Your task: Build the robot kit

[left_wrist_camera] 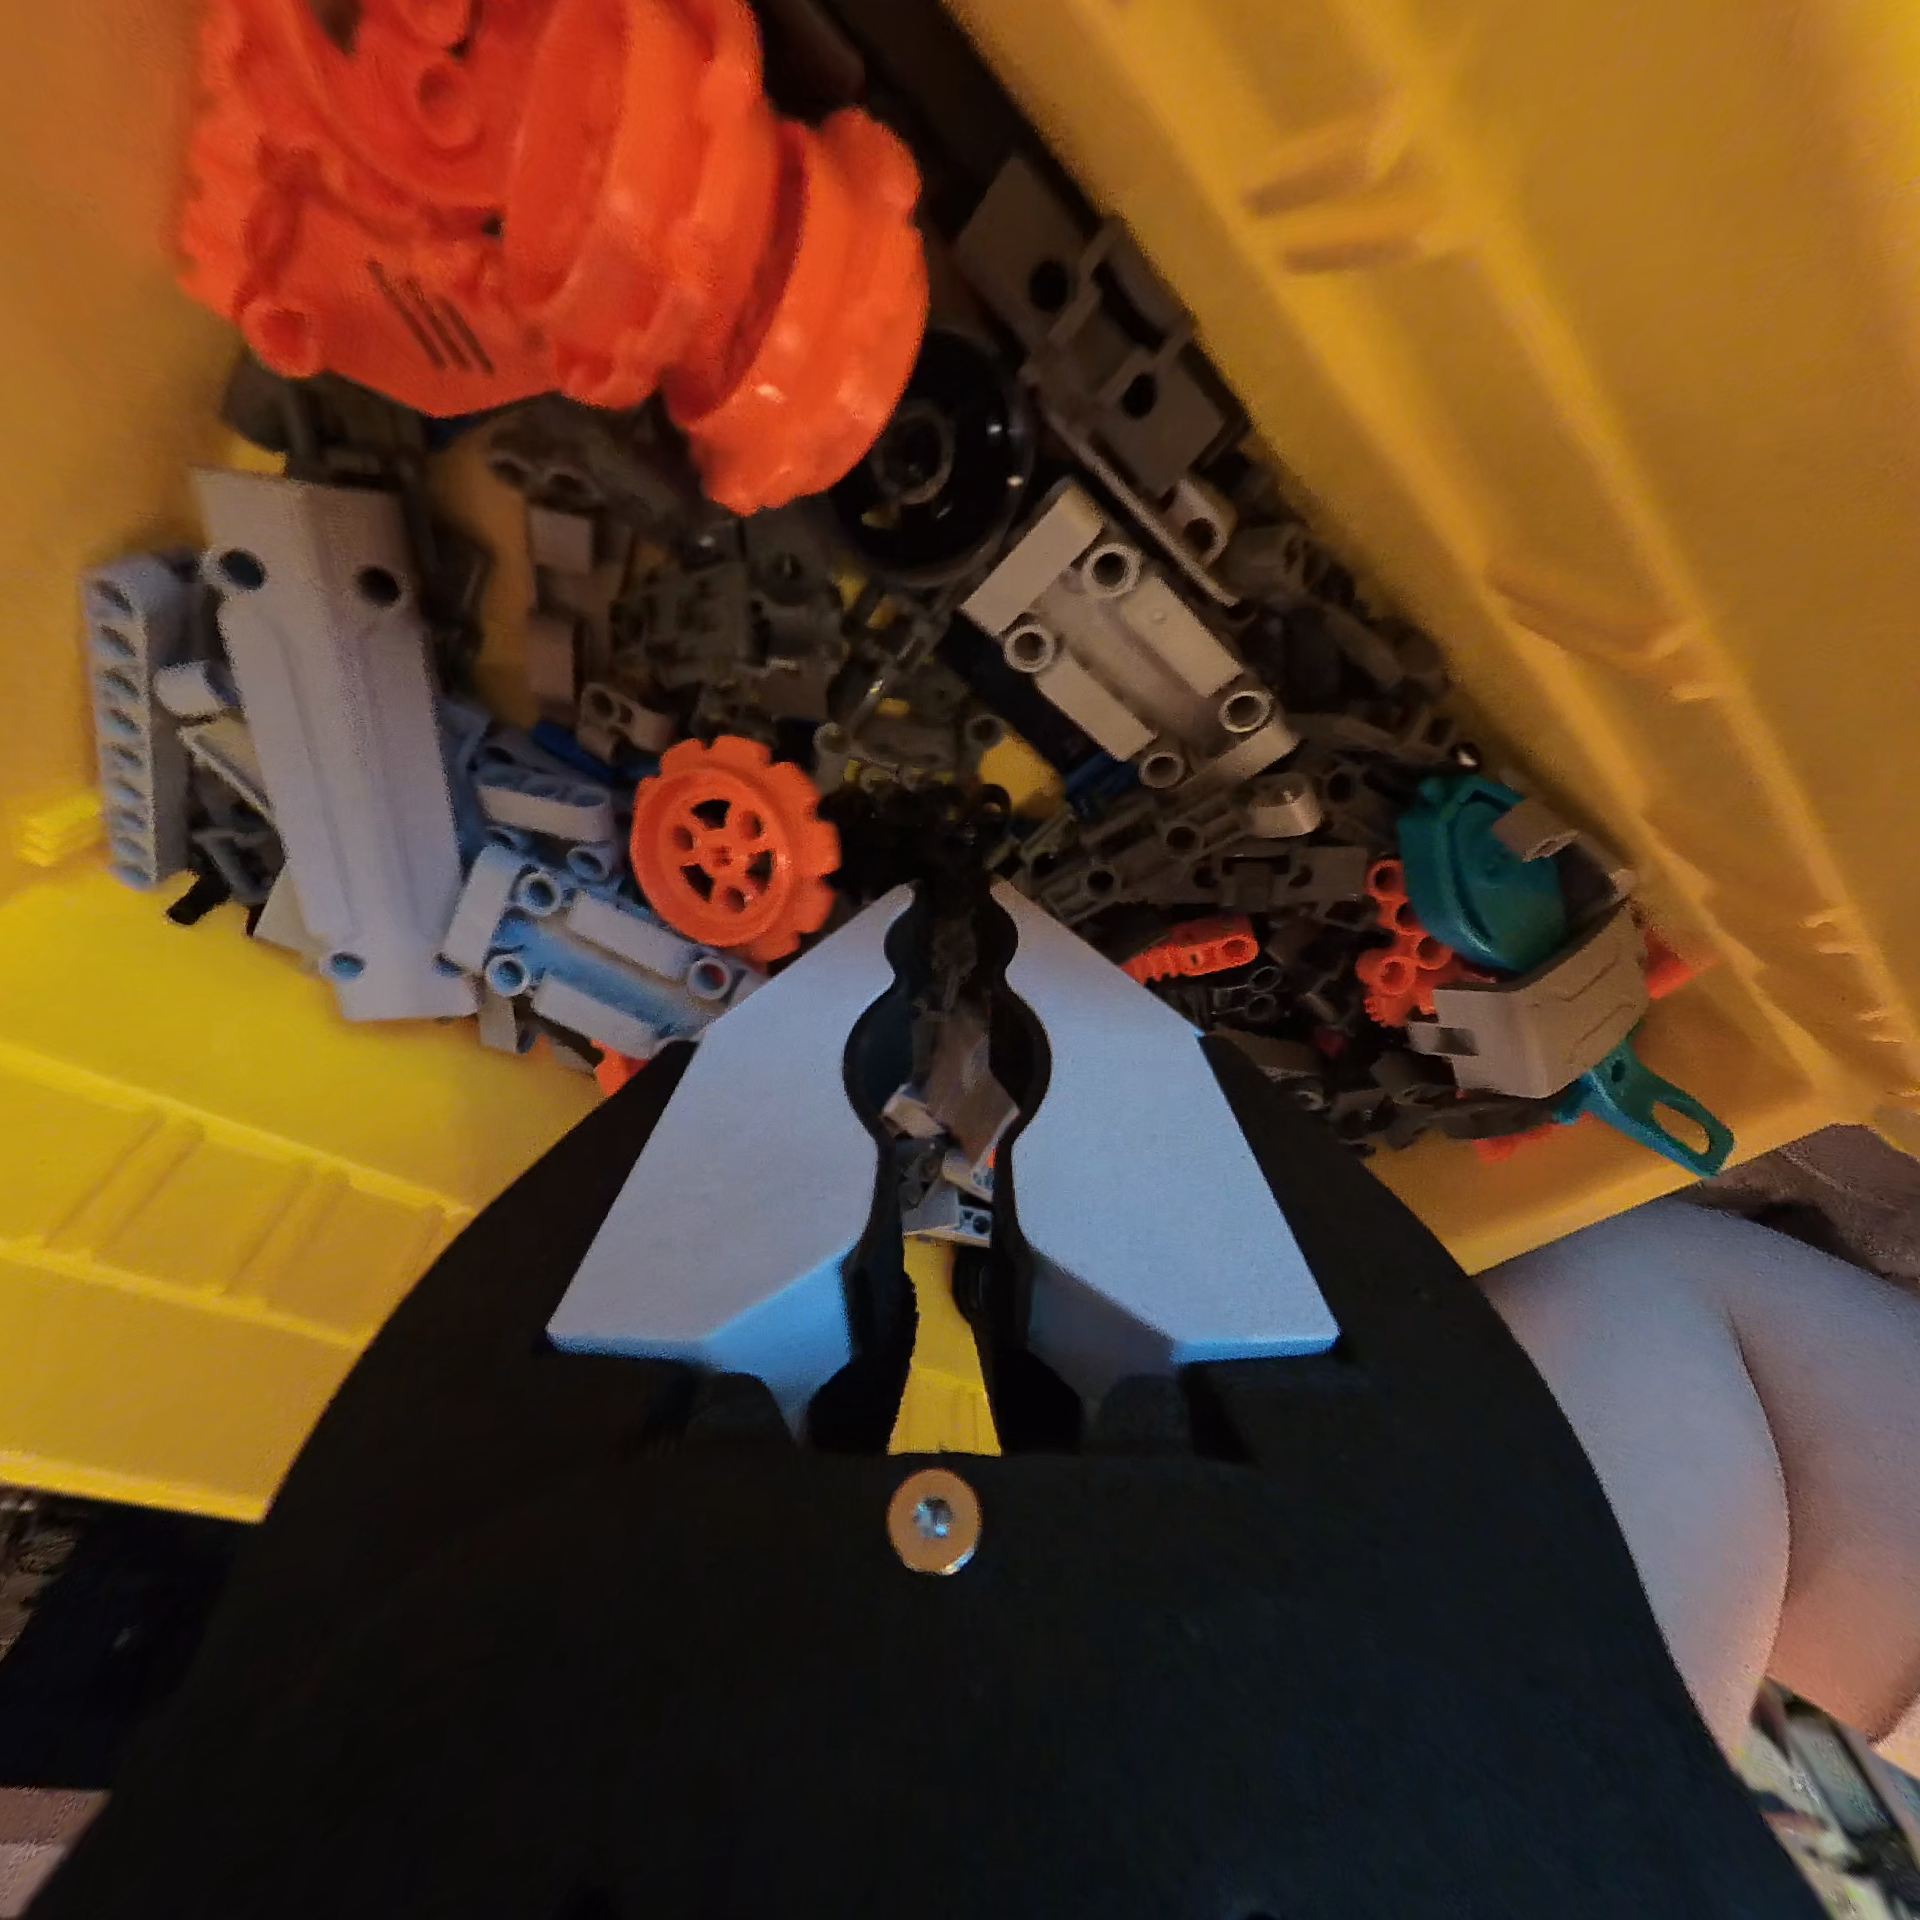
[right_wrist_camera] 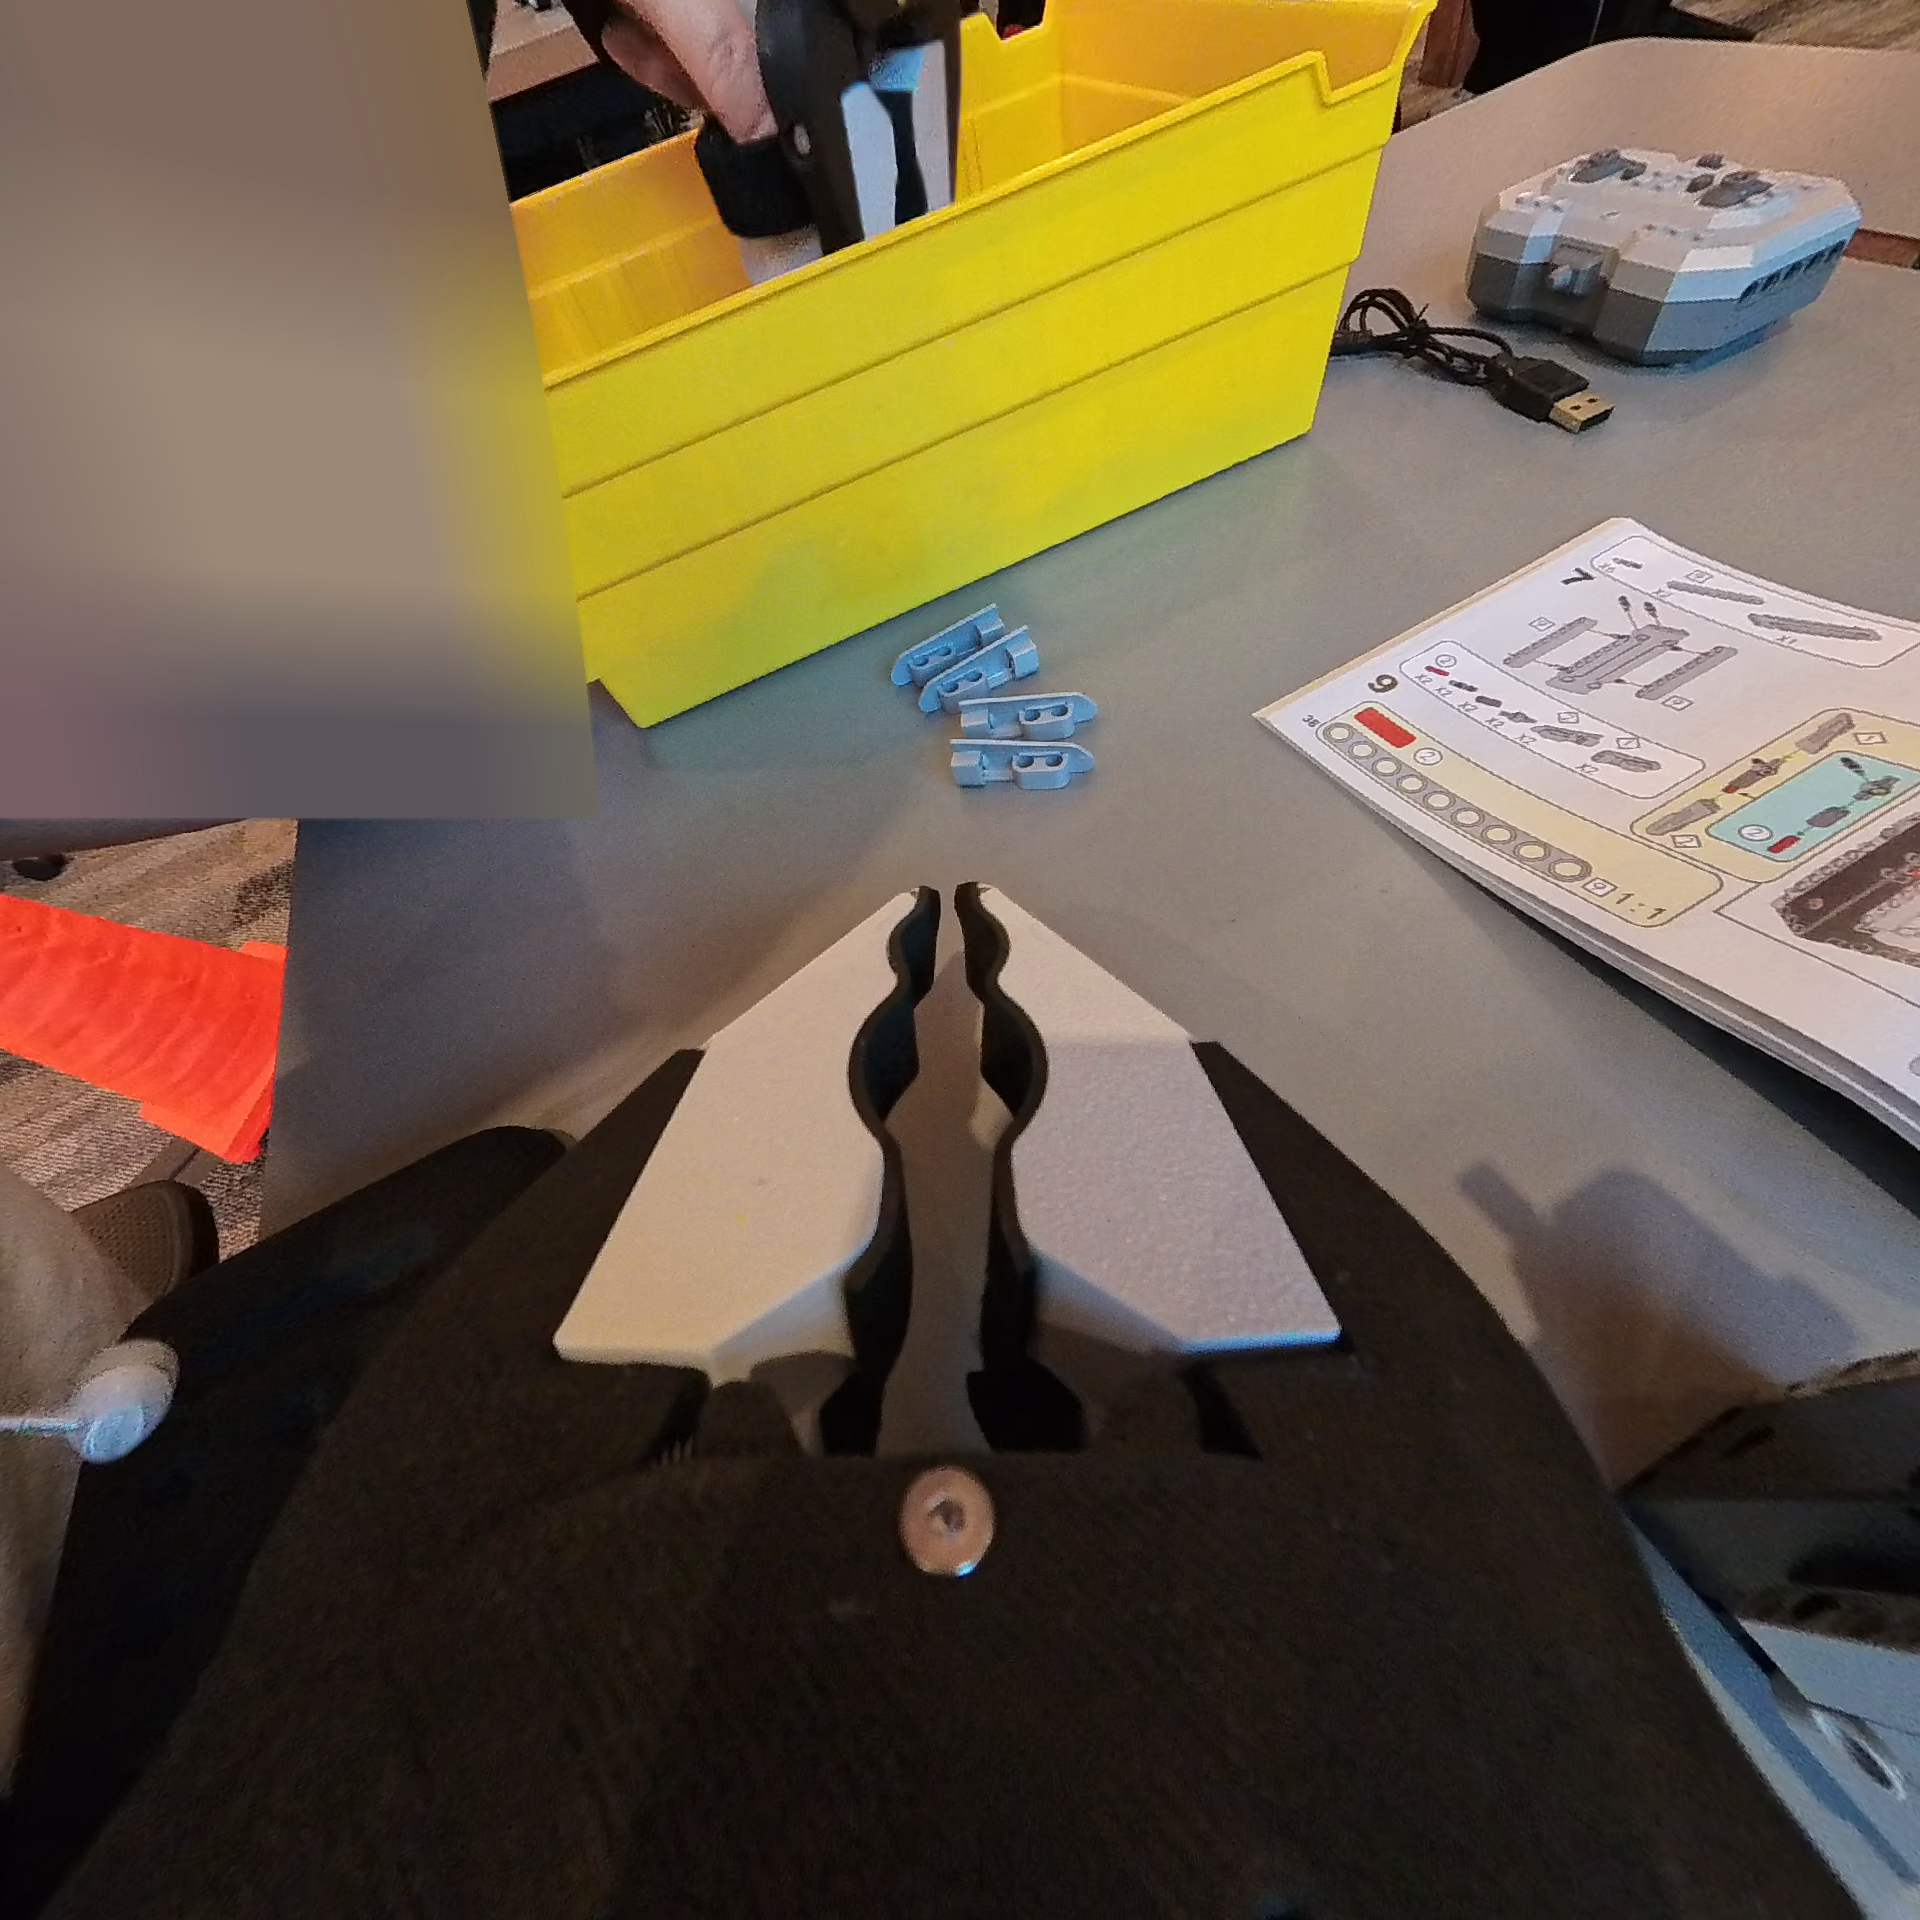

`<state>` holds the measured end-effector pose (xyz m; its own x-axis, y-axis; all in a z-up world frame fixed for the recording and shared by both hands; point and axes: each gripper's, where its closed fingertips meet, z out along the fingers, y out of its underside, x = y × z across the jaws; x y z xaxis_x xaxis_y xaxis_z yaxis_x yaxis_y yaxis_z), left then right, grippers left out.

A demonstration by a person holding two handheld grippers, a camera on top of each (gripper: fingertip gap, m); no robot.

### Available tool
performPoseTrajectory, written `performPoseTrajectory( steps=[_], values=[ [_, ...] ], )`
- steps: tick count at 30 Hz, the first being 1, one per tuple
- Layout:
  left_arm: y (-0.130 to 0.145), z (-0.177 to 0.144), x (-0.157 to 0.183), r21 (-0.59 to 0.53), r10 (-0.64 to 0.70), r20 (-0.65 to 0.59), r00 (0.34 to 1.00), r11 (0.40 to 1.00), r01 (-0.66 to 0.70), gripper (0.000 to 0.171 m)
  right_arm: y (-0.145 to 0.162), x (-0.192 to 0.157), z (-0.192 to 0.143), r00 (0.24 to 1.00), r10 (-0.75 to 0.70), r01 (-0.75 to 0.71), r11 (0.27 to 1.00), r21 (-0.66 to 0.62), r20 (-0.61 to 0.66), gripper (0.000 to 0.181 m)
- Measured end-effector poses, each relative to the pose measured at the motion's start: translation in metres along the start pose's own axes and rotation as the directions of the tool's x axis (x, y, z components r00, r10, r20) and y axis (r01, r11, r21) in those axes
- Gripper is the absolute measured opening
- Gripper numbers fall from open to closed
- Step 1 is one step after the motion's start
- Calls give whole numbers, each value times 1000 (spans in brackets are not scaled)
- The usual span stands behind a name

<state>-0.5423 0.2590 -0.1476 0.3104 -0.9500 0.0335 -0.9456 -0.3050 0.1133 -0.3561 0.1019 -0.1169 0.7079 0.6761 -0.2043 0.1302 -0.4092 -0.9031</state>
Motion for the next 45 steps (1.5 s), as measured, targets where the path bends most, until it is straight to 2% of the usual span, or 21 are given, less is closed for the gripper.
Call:
performPoseTrajectory(
  steps=[9, 21, 24, 27, 32, 34, 40, 45],
  values=[
    [4, -10, -15, 62, -91, 9, 996, 994, 90, 5, 1, -1, 1, 1000, 0, 0, 1000, -5, 7, 2],
    [23, -27, -35, 88, -196, 118, 973, 978, 187, 5, 1, -3, 1, 1000, -4, 4, 1000, -10, 13, 1],
    [19, -31, -37, 125, -191, 138, 972, 977, 174, 5, 1, -3, 2, 1000, -3, 3, 1000, -10, 15, 1],
    [10, -37, -28, 170, -162, 115, 980, 975, 141, 16, 1, -3, 1, 1000, -3, 3, 1000, -11, 16, 1],
    [14, -29, -5, 106, -87, 53, 995, 991, 81, 18, 2, -4, 2, 1000, -3, 3, 1000, -12, 18, 1],
    [19, -25, -8, 75, -77, 75, 994, 995, 71, 16, 2, -4, 2, 1000, -6, 6, 1000, -13, 19, 1],
    [27, -13, -2, 25, -70, 4, 998, 997, 70, 16, 2, -4, 2, 1000, 0, 0, 1000, -14, 23, 1],
    [22, -6, -6, 3, -25, 26, 999, 1000, 25, 12, 3, -5, 2, 1000, 1, -1, 1000, -18, 26, 1]
  ],
)
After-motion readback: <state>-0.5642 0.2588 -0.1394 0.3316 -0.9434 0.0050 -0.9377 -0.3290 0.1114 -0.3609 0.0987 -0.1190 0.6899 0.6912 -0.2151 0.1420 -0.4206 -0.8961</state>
